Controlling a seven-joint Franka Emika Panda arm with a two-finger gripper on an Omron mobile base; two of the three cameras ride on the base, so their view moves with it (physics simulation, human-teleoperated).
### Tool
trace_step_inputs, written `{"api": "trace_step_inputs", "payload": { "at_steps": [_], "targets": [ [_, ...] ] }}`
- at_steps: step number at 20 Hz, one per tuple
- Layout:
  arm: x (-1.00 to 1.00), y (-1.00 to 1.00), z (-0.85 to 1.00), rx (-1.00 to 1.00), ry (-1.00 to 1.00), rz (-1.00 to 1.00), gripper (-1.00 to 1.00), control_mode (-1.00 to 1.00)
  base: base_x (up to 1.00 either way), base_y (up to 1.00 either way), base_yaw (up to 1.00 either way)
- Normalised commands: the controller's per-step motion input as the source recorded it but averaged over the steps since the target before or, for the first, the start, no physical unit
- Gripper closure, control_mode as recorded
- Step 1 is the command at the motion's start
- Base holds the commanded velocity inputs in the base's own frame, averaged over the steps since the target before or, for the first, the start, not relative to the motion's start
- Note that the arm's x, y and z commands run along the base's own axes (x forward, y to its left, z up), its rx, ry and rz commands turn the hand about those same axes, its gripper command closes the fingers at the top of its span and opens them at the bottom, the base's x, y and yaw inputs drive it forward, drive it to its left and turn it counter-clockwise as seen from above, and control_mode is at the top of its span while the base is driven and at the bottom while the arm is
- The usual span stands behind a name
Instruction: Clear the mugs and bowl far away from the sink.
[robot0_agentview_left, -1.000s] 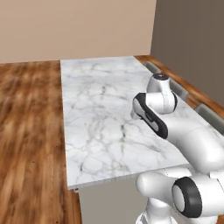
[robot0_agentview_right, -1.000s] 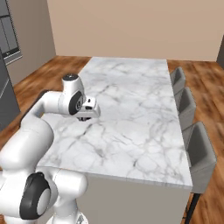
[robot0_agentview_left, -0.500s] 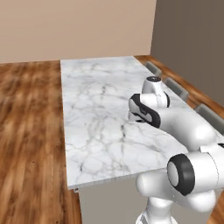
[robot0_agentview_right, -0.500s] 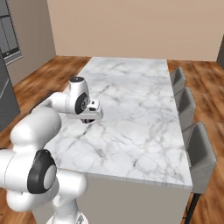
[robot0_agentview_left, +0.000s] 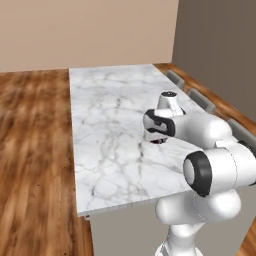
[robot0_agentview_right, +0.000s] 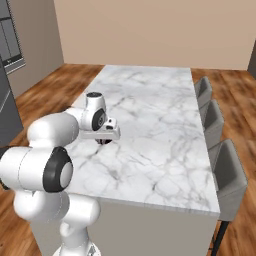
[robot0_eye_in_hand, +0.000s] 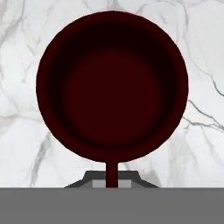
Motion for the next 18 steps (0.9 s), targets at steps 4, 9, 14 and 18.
{"api": "trace_step_inputs", "payload": {
  "at_steps": [4, 9, 14, 18],
  "targets": [
    [0.22, 0.00, -0.36, 0.01, 0.02, 0.00, 1.00, -1.00, 0.00, 0.00, 0.00],
    [0.21, -0.01, -0.35, 0.02, 0.01, 0.00, 1.00, -1.00, 0.00, 0.00, 0.00],
    [0.13, -0.01, -0.35, 0.02, 0.00, 0.00, 1.00, -1.00, 0.00, 0.00, 0.00],
    [0.06, 0.00, -0.37, 0.02, 0.00, 0.00, 1.00, -1.00, 0.00, 0.00, 0.00]
  ]
}}
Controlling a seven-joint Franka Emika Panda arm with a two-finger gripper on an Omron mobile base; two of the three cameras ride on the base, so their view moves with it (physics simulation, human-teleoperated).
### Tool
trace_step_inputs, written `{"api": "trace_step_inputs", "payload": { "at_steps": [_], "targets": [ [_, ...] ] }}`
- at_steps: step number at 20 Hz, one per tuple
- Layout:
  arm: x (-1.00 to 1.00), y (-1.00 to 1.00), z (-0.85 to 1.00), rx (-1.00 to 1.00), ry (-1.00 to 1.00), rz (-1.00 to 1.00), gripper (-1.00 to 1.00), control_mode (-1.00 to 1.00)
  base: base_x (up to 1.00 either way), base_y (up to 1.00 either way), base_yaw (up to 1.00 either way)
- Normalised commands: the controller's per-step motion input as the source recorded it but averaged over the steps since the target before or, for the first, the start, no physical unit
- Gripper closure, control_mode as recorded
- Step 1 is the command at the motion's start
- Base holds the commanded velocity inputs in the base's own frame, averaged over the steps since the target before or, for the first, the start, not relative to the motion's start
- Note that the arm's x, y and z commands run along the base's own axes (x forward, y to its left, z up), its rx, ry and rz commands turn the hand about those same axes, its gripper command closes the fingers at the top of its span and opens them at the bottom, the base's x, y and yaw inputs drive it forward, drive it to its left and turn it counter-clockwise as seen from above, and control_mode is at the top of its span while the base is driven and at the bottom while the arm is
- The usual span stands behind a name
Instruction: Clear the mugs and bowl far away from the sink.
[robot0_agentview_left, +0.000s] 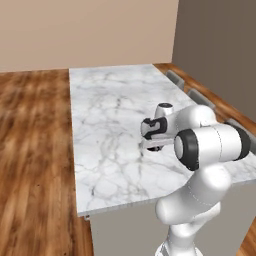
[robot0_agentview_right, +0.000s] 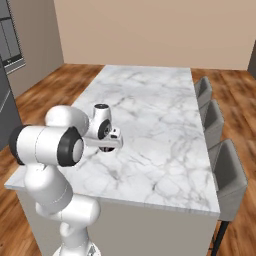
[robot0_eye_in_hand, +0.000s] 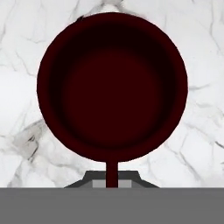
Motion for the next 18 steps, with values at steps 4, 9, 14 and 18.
{"api": "trace_step_inputs", "payload": {
  "at_steps": [4, 9, 14, 18],
  "targets": [
    [0.07, 0.00, -0.33, 0.01, 0.00, 0.00, 1.00, -1.00, 0.00, 0.00, 0.00],
    [0.11, 0.00, -0.16, 0.00, 0.00, 0.00, 1.00, -1.00, 0.00, 0.00, 0.00],
    [0.02, 0.00, -0.22, 0.00, 0.00, 0.00, 1.00, -1.00, 0.00, 0.00, 0.00],
    [0.00, 0.00, -0.32, 0.00, 0.01, 0.00, 1.00, -1.00, 0.00, 0.00, 0.00]
  ]
}}
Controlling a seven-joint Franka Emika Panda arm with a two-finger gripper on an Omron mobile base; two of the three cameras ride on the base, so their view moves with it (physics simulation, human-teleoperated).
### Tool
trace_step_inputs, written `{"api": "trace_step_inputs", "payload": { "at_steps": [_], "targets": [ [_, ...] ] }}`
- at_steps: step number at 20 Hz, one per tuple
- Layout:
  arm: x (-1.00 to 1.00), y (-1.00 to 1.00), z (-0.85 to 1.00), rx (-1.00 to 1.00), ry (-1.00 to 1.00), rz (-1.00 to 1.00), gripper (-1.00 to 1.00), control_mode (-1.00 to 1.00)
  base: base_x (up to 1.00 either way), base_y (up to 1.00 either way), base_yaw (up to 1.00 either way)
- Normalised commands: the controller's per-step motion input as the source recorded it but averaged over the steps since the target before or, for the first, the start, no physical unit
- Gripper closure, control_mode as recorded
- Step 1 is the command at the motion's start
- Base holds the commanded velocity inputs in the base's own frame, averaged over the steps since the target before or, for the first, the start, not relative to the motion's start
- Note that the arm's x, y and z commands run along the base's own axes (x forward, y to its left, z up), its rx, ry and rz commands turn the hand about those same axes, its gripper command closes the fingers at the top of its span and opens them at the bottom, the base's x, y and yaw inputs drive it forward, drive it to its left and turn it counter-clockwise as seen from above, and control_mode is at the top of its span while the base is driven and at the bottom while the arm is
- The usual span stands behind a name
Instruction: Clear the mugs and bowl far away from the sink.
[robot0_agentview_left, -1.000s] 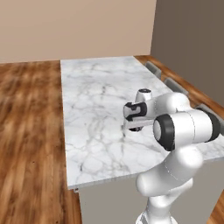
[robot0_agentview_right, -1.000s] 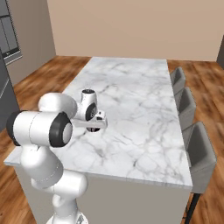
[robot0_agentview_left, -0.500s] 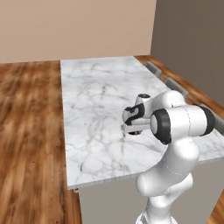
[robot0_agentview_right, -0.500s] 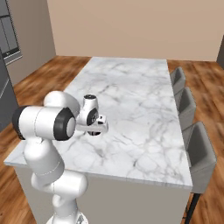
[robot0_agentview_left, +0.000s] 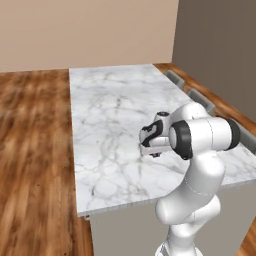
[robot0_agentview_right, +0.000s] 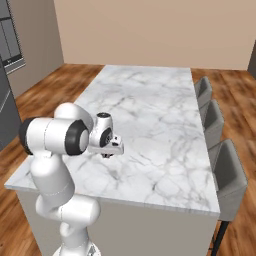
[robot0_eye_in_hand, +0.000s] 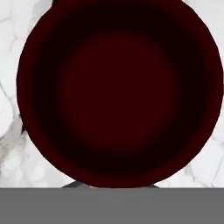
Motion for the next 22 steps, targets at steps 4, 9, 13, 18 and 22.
{"api": "trace_step_inputs", "payload": {
  "at_steps": [4, 9, 13, 18, 22],
  "targets": [
    [0.01, 0.00, -0.36, 0.00, 0.03, 0.00, 1.00, -1.00, 0.00, 0.00, 0.00],
    [-0.05, -0.06, 0.24, 0.02, -0.02, 0.00, -1.00, -1.00, 0.00, 0.00, 0.00],
    [-0.25, -0.08, 0.58, 0.03, -0.07, 0.00, -1.00, -1.00, 0.00, 0.00, 0.00],
    [-0.45, -0.07, 0.57, 0.04, -0.05, 0.00, -1.00, -1.00, 0.00, 0.00, 0.00],
    [-0.66, -0.01, 0.55, 0.00, 0.00, 0.00, -1.00, -1.00, 0.00, 0.00, 0.00]
  ]
}}
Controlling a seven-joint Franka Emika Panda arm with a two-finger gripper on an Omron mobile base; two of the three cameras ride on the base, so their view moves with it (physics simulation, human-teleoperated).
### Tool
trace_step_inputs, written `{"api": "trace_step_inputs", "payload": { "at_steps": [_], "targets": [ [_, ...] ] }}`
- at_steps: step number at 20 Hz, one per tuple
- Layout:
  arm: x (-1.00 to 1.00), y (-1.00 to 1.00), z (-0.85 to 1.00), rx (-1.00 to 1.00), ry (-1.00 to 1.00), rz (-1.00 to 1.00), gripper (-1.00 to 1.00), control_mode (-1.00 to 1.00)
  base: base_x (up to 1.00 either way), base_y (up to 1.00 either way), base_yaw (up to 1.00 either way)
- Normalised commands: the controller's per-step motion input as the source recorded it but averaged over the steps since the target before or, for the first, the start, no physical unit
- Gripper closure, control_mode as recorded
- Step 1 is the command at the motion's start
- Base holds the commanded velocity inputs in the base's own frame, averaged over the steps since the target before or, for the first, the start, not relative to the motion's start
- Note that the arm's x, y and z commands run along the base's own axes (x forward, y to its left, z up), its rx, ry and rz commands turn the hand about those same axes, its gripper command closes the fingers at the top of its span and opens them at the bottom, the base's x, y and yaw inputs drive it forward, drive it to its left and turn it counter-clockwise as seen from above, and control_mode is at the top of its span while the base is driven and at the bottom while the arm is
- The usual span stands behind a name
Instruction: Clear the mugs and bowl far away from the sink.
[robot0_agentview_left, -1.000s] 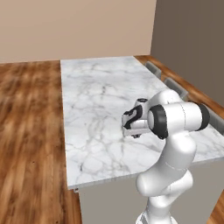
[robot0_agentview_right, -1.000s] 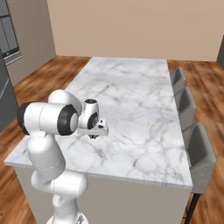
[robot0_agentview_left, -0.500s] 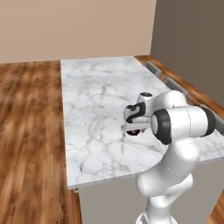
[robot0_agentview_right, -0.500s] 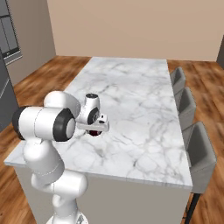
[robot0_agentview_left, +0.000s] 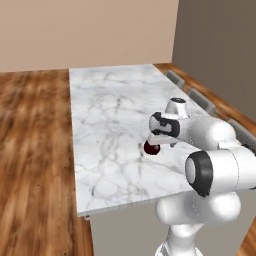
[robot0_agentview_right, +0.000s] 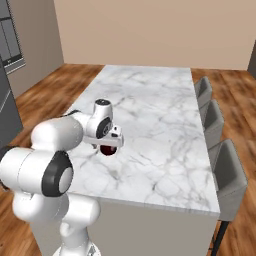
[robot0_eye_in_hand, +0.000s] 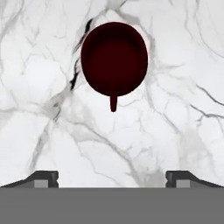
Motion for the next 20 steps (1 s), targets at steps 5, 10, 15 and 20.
{"api": "trace_step_inputs", "payload": {
  "at_steps": [5, 10, 15, 20],
  "targets": [
    [-0.82, 0.00, 0.53, 0.00, 0.00, 0.00, -1.00, -1.00, 0.00, 0.00, 0.00],
    [-0.73, 0.00, 0.60, 0.00, -0.12, 0.01, -1.00, -1.00, 0.00, 0.00, 0.00],
    [-0.43, 0.03, 0.57, 0.00, -0.17, 0.05, -1.00, -1.00, 0.00, 0.00, 0.00],
    [-0.24, 0.10, 0.31, 0.00, -0.10, 0.01, -1.00, -1.00, 0.00, 0.00, 0.00]
  ]
}}
